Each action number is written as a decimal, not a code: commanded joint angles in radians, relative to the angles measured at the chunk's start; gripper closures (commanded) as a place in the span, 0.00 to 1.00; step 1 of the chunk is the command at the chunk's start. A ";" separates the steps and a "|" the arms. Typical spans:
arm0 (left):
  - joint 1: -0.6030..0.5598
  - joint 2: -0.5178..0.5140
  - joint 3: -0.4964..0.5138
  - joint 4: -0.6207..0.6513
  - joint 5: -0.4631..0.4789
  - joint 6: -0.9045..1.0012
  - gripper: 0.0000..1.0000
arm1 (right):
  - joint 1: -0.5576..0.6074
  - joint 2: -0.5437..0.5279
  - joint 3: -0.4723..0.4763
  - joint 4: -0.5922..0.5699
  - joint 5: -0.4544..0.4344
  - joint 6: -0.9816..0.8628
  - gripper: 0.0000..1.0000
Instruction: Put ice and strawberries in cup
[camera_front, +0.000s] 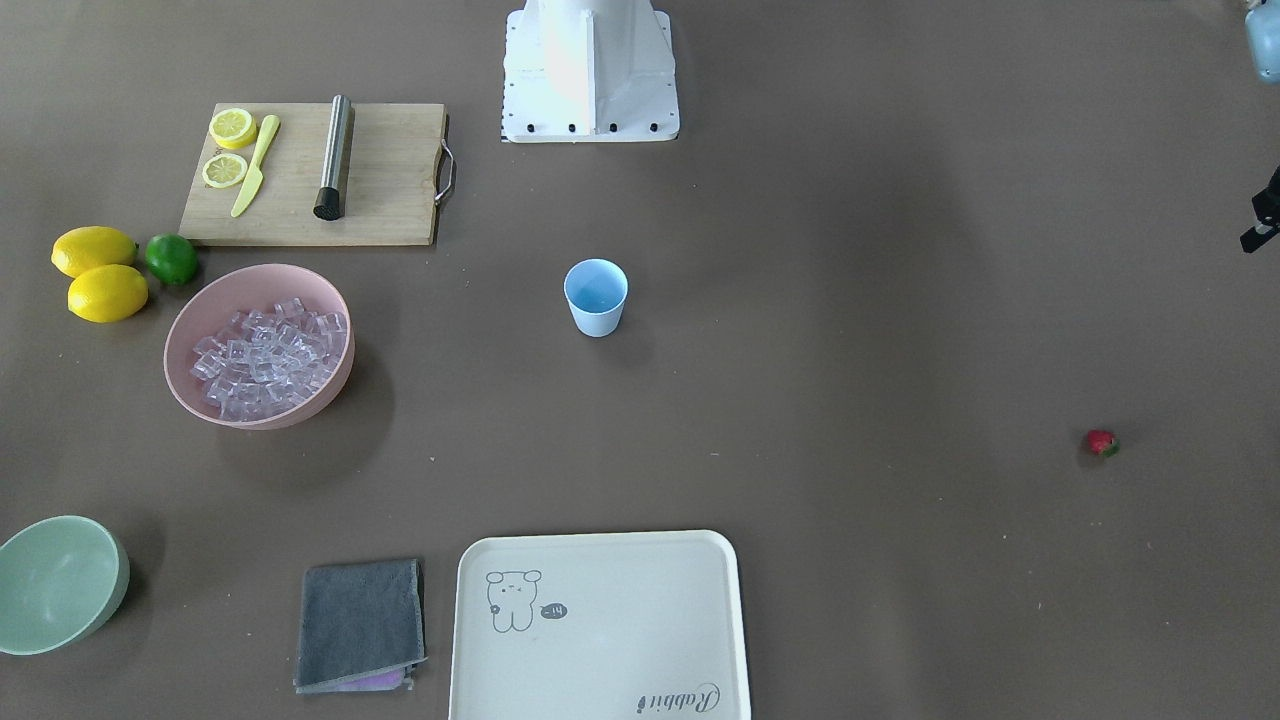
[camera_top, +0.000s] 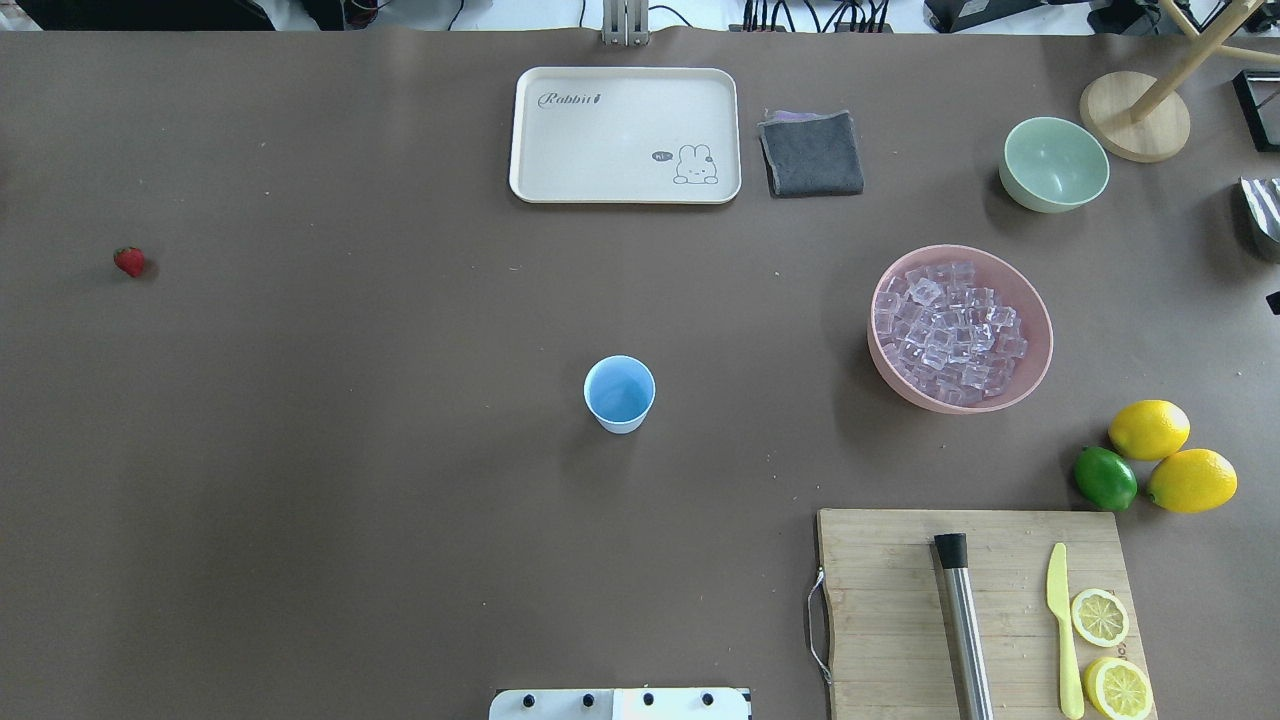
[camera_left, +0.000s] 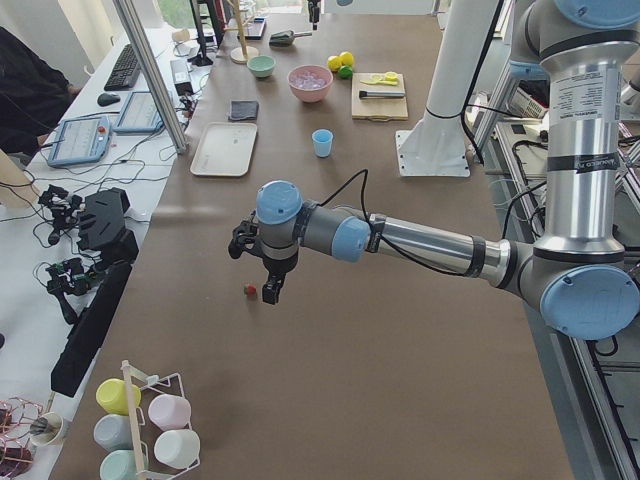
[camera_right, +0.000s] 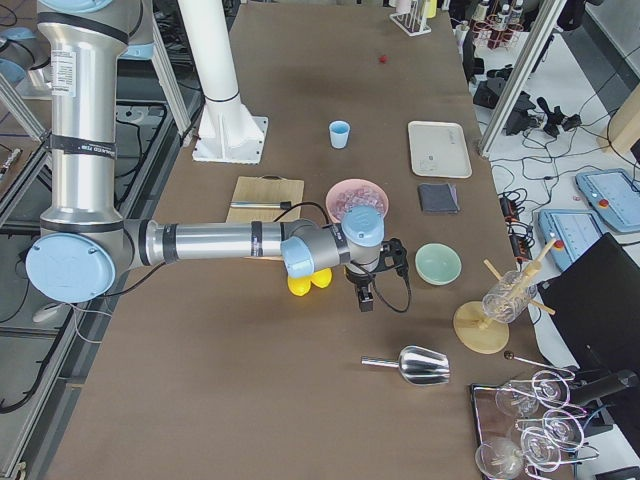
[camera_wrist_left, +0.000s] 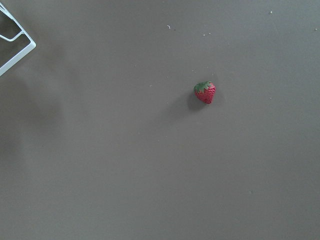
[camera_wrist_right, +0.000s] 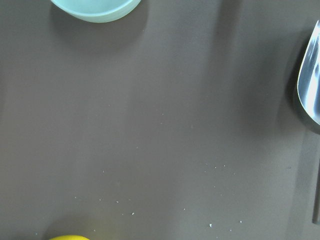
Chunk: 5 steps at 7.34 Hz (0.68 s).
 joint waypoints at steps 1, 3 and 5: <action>0.000 -0.005 0.006 0.001 0.000 -0.001 0.02 | 0.000 0.001 0.001 0.000 0.001 0.000 0.00; 0.000 0.002 0.006 0.001 -0.003 0.001 0.02 | 0.000 0.003 -0.005 0.001 -0.007 0.000 0.00; 0.000 0.002 0.003 0.001 -0.003 0.004 0.02 | 0.000 0.003 -0.007 0.005 -0.011 0.000 0.00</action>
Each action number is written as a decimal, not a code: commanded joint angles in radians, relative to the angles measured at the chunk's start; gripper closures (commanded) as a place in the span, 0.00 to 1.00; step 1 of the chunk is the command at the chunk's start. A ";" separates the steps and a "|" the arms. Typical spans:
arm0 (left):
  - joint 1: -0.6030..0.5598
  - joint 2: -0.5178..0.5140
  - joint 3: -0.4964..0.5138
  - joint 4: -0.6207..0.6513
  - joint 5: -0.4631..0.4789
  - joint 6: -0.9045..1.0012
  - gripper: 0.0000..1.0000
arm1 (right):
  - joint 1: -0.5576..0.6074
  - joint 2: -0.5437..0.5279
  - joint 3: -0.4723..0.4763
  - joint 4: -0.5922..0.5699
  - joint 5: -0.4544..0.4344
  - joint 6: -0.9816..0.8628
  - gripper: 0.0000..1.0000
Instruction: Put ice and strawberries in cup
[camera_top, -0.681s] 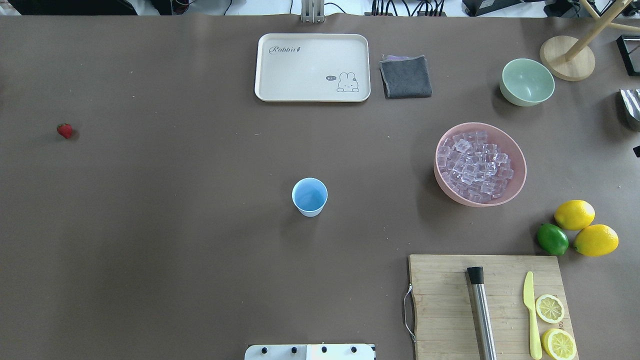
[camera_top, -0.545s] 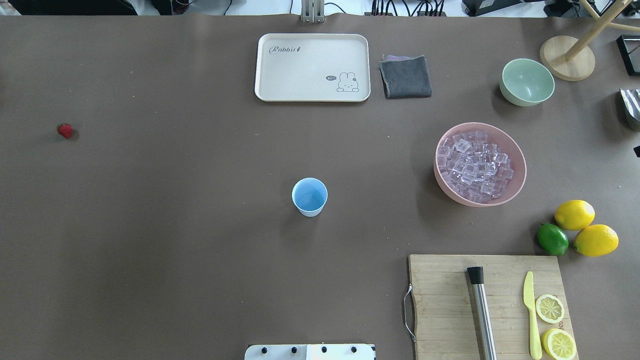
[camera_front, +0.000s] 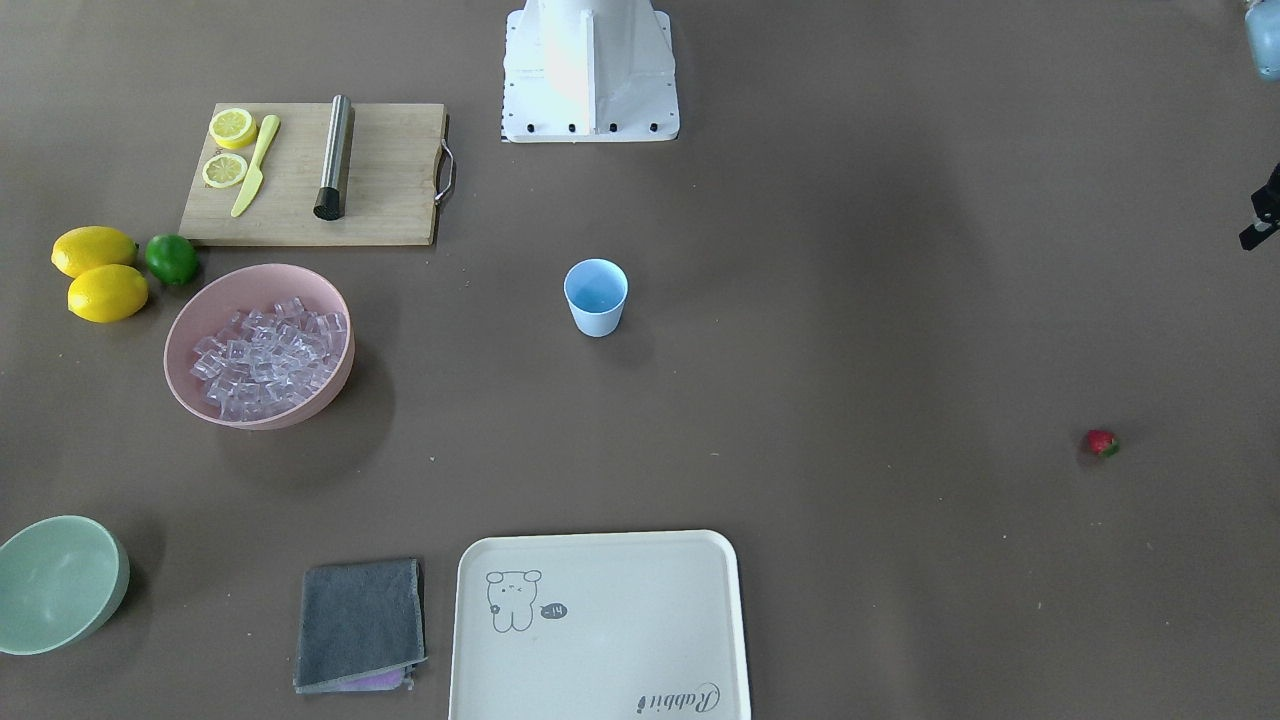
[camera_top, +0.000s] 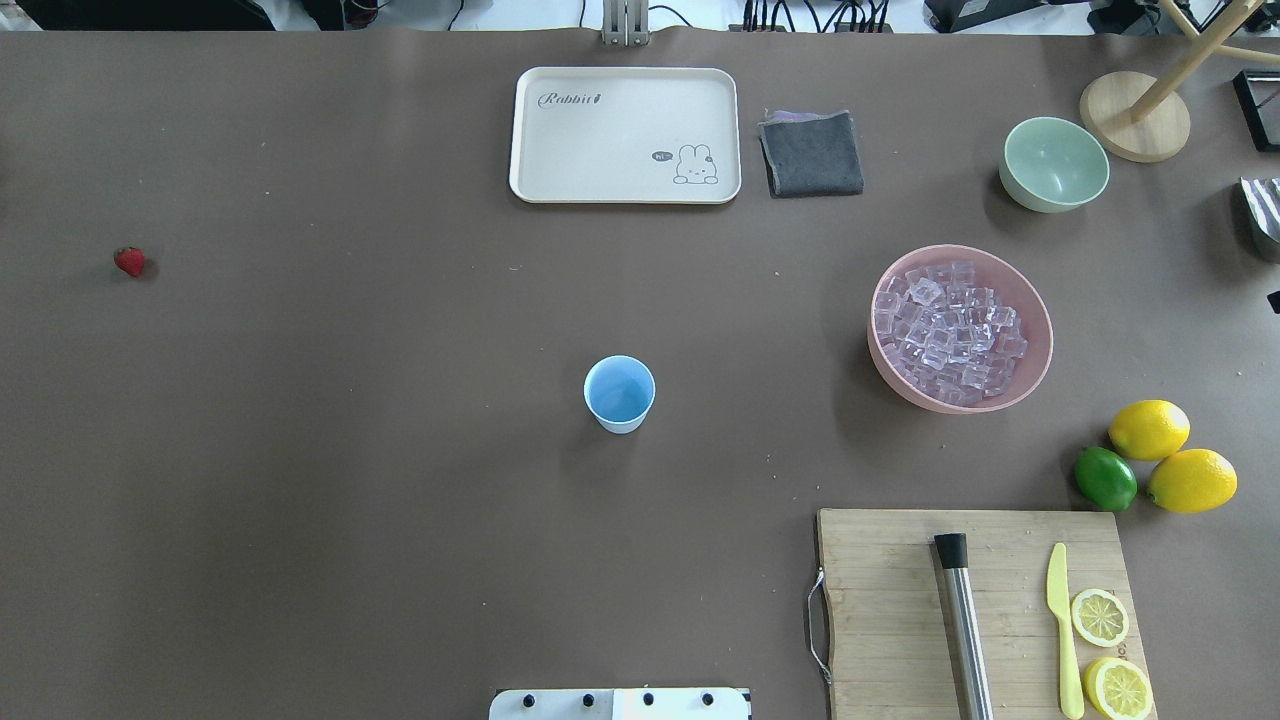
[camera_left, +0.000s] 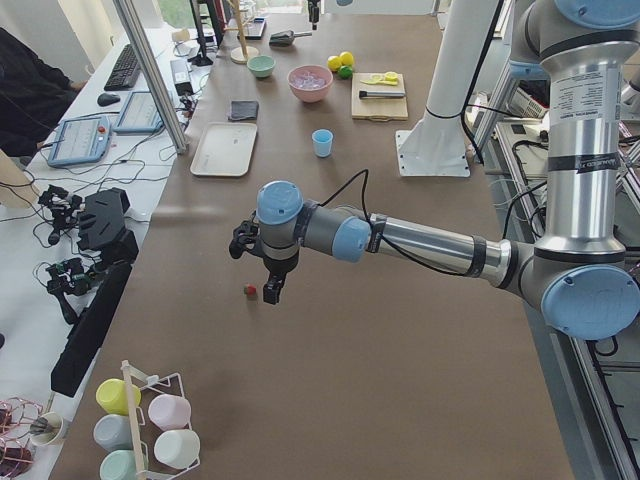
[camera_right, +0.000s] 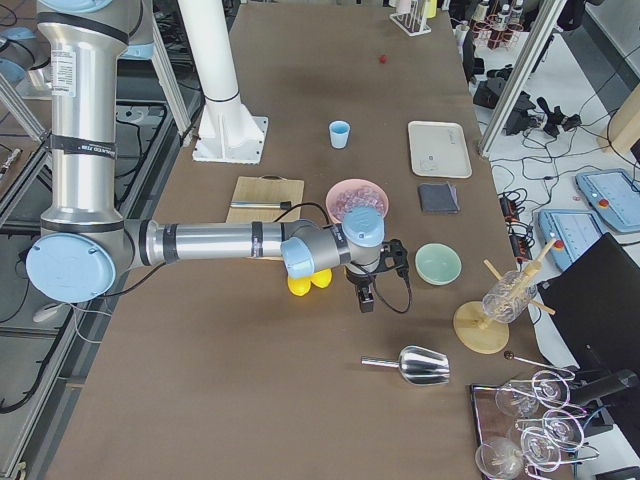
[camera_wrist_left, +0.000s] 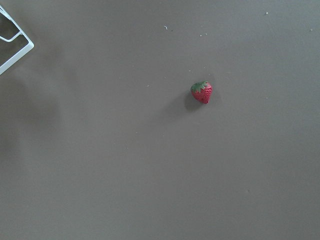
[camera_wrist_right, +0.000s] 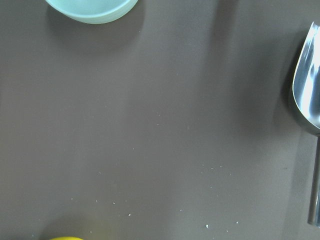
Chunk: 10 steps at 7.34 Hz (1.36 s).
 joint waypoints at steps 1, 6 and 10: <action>0.002 0.004 0.000 0.001 0.003 0.000 0.02 | 0.000 0.002 -0.003 0.001 -0.003 0.000 0.00; 0.006 0.007 0.000 -0.001 0.003 0.001 0.03 | 0.000 -0.016 0.002 0.007 0.000 0.000 0.00; 0.008 0.021 -0.005 -0.009 0.004 0.001 0.03 | 0.000 -0.021 0.006 0.012 0.012 0.020 0.00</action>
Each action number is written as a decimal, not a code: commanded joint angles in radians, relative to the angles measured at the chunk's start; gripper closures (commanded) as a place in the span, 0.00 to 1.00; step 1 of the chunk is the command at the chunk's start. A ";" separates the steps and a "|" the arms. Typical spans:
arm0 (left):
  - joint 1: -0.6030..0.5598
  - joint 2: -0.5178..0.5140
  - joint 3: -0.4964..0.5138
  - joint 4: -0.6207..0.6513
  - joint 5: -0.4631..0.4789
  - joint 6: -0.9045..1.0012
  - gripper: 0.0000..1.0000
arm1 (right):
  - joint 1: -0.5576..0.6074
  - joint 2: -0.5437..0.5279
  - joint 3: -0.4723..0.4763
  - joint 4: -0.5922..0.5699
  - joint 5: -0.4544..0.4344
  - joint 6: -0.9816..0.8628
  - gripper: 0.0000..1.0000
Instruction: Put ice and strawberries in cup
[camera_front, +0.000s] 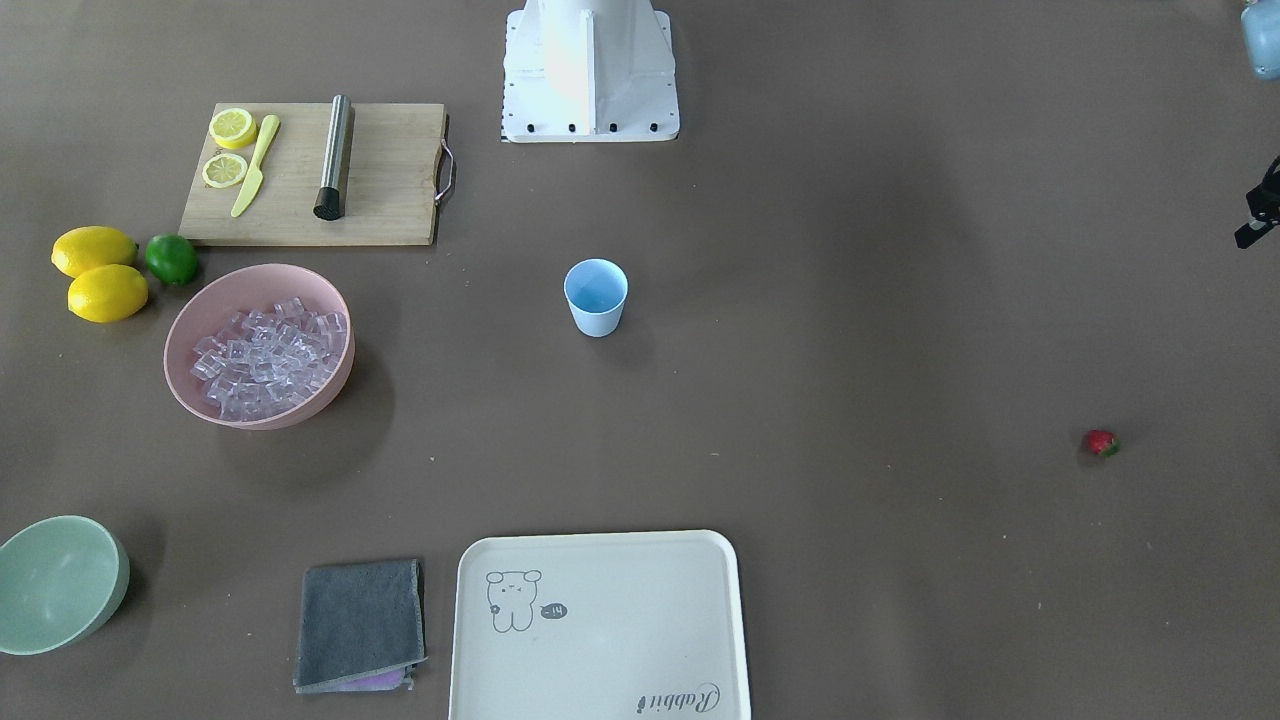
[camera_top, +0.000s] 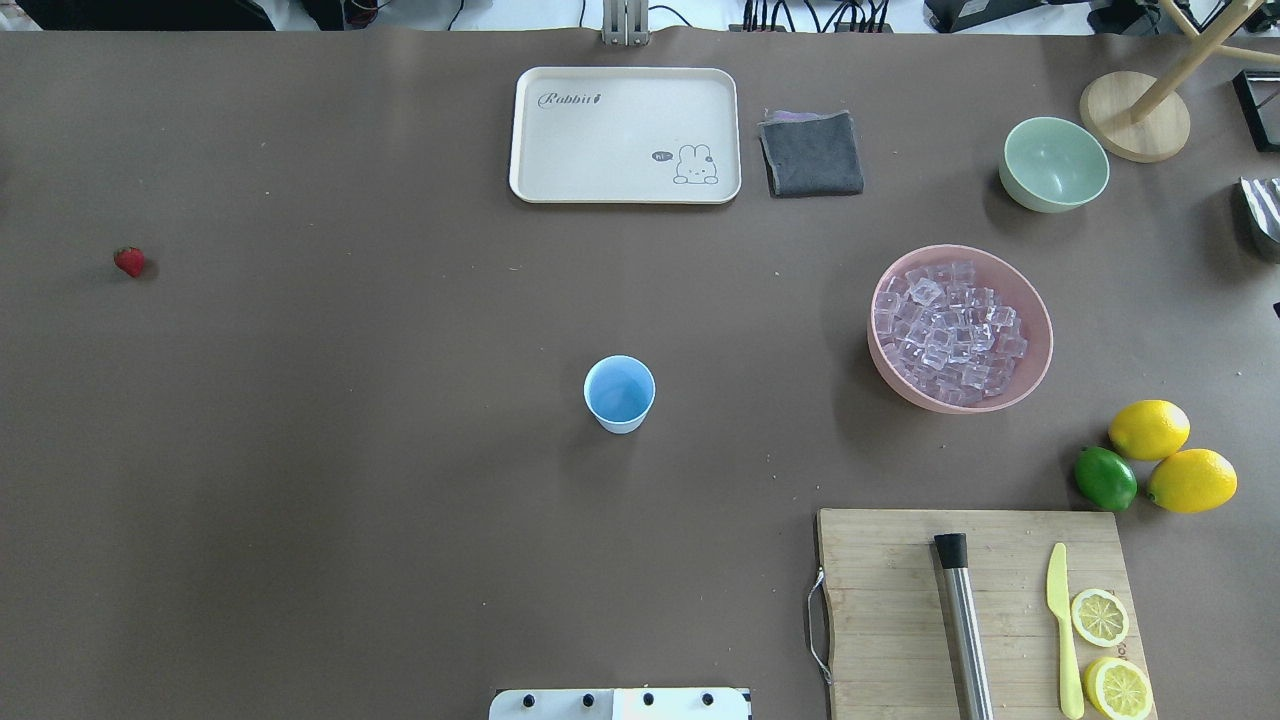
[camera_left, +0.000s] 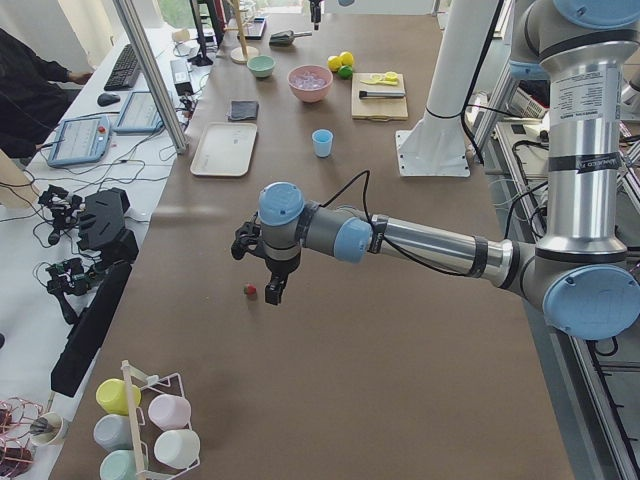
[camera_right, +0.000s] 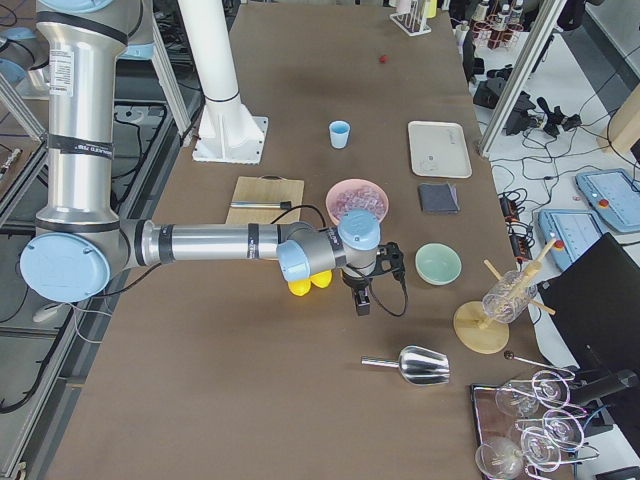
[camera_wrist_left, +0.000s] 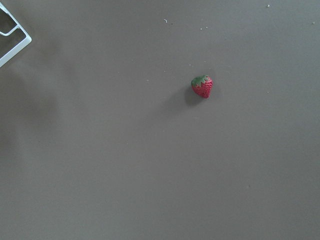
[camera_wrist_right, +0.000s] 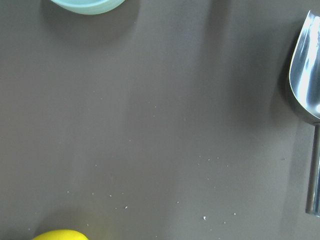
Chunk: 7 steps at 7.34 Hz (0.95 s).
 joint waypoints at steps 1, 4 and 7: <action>0.000 0.010 -0.003 -0.005 0.004 0.001 0.03 | 0.000 0.003 0.009 0.001 0.044 0.084 0.00; 0.000 0.008 0.000 -0.005 0.005 0.002 0.03 | -0.043 0.020 0.121 -0.001 0.051 0.416 0.00; 0.000 0.008 -0.001 -0.005 0.005 0.001 0.03 | -0.184 0.136 0.152 -0.004 0.002 0.556 0.00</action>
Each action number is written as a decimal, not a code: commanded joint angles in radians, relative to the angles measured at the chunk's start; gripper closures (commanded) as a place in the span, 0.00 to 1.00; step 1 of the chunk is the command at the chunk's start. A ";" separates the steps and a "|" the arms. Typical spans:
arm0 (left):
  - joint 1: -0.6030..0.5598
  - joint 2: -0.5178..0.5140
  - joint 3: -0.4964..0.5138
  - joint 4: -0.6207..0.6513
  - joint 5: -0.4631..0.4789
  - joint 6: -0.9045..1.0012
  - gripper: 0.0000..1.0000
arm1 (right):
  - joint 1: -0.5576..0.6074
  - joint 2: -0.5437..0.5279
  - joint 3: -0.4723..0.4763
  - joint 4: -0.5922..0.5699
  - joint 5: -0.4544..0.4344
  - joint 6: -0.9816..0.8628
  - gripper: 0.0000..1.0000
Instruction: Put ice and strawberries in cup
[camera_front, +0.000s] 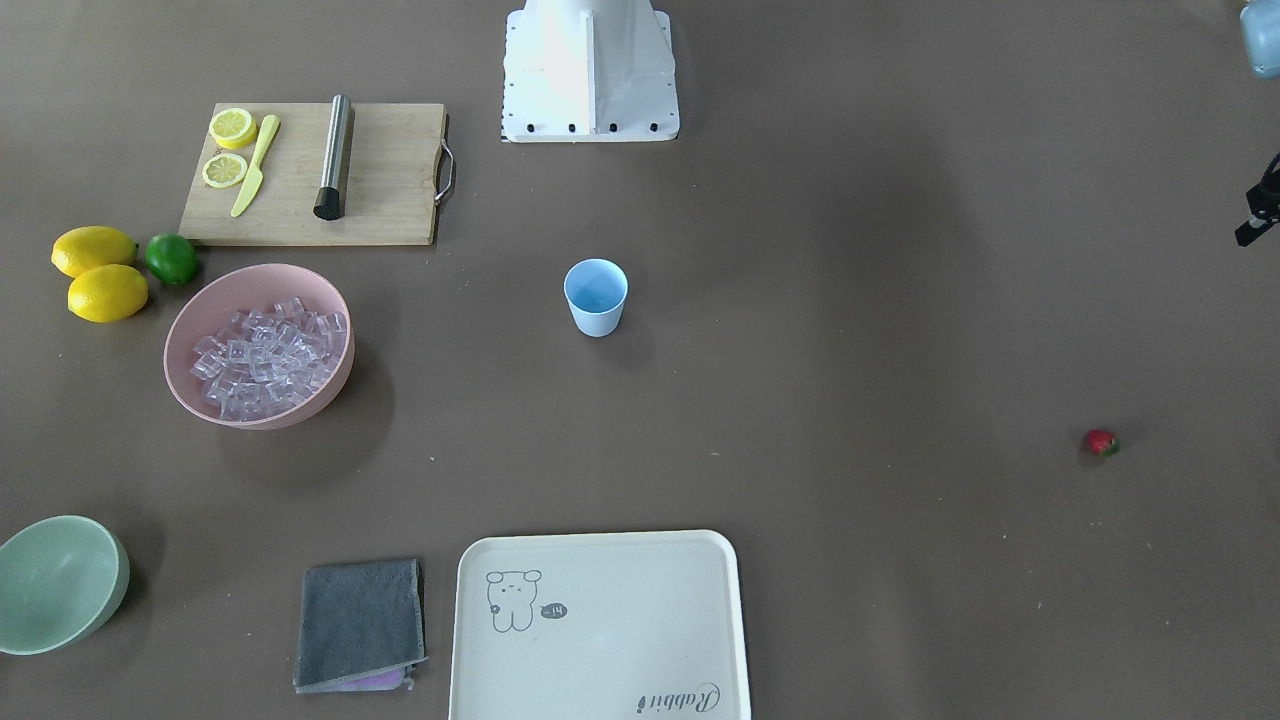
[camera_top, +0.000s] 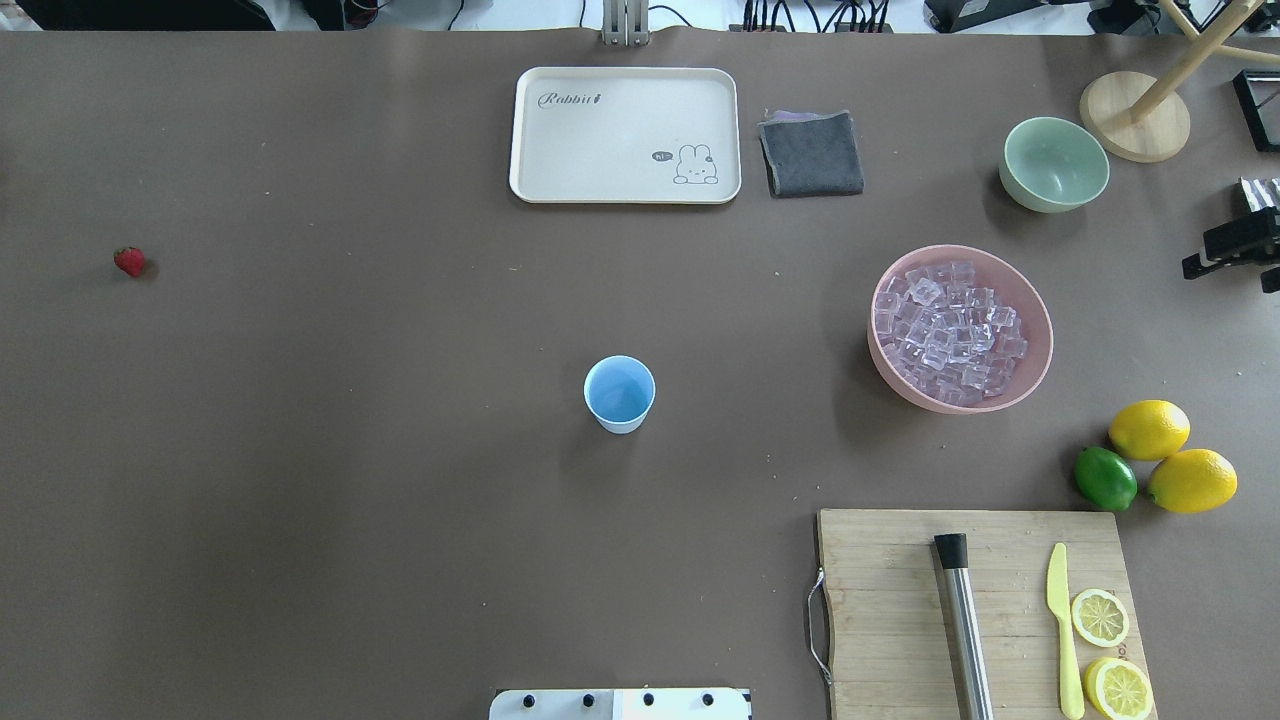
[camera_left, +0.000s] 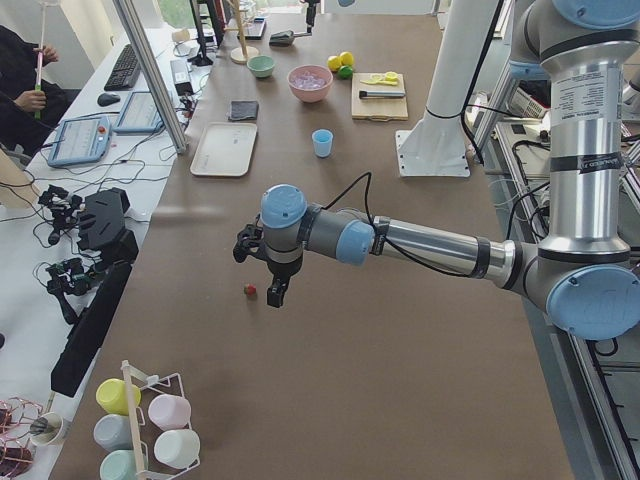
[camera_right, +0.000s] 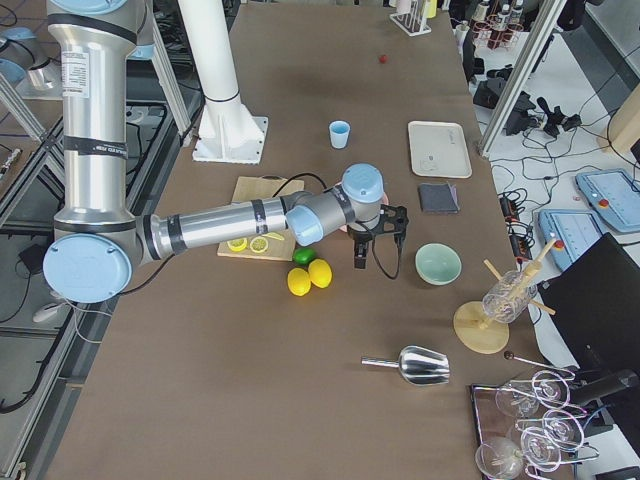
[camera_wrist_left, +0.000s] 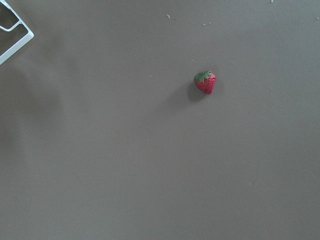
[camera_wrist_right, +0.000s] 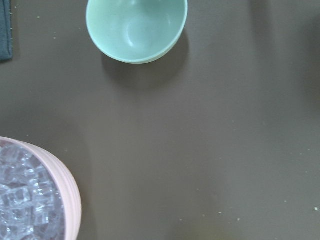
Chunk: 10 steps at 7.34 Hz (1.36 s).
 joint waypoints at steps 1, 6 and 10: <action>0.000 -0.002 0.000 0.000 0.000 0.001 0.03 | -0.128 0.109 0.007 -0.004 -0.067 0.028 0.00; 0.000 -0.002 0.002 0.000 0.000 0.001 0.03 | -0.223 0.152 0.077 0.002 -0.119 0.582 0.01; -0.006 0.001 -0.006 -0.002 0.000 0.000 0.03 | -0.256 0.145 0.102 0.005 -0.205 0.857 0.06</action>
